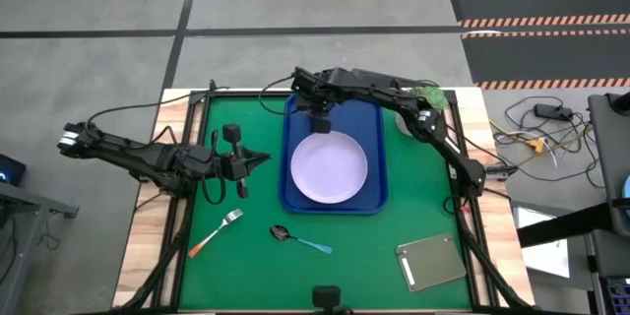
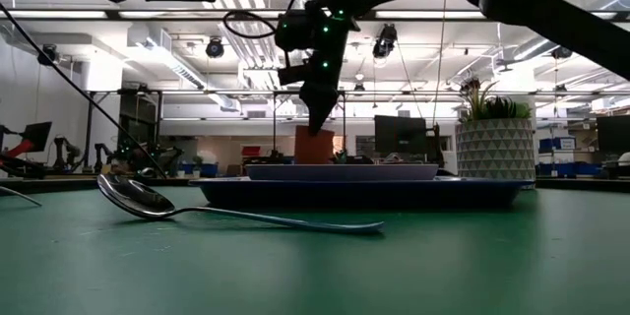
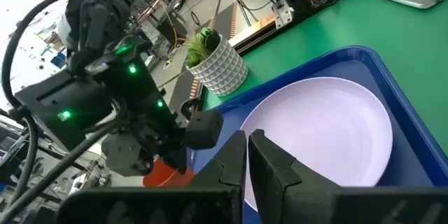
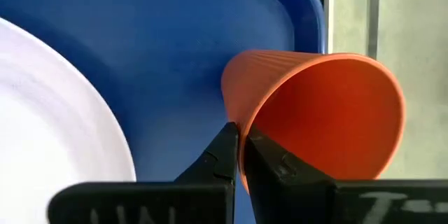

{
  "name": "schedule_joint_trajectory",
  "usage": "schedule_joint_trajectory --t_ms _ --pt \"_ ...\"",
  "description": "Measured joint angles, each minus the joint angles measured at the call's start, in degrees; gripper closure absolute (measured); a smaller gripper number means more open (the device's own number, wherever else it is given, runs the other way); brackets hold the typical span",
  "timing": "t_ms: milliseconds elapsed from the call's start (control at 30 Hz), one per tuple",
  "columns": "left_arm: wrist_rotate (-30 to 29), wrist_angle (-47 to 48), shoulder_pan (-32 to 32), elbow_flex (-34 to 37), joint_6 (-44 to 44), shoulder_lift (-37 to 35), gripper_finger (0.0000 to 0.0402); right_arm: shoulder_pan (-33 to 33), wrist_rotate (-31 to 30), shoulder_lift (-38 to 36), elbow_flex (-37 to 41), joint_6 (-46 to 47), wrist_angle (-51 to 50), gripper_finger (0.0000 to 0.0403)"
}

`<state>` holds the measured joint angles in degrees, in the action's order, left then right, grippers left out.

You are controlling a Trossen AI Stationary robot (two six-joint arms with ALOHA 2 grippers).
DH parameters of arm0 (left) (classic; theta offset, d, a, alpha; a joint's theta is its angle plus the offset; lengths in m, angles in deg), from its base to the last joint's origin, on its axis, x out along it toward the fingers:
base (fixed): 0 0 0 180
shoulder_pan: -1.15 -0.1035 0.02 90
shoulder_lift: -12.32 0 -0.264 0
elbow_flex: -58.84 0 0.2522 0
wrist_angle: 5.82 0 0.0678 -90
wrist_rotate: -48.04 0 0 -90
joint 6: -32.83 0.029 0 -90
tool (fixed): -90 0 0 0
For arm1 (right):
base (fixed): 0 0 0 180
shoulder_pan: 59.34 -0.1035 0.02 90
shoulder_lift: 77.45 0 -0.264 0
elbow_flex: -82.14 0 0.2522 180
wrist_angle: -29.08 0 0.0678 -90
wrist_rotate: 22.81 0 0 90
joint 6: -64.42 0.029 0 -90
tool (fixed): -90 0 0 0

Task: Pick and place plate/cup/fork/spoon on tray
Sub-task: Put the orange cup on the blue tray to the top right of the white plate

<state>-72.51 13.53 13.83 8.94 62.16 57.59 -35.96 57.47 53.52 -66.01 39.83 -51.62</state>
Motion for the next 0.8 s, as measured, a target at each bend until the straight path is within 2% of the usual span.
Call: schedule_joint_trajectory --t_ms 433,800 --pt "0.0 -0.14 0.0 0.0 -0.05 0.04 0.0402 0.21 0.77 1.16 0.0 -2.09 3.22 0.0389" --pt "0.02 -0.46 0.0 0.0 0.02 0.04 0.0402 0.28 0.75 0.96 0.0 -2.09 5.15 0.0309"
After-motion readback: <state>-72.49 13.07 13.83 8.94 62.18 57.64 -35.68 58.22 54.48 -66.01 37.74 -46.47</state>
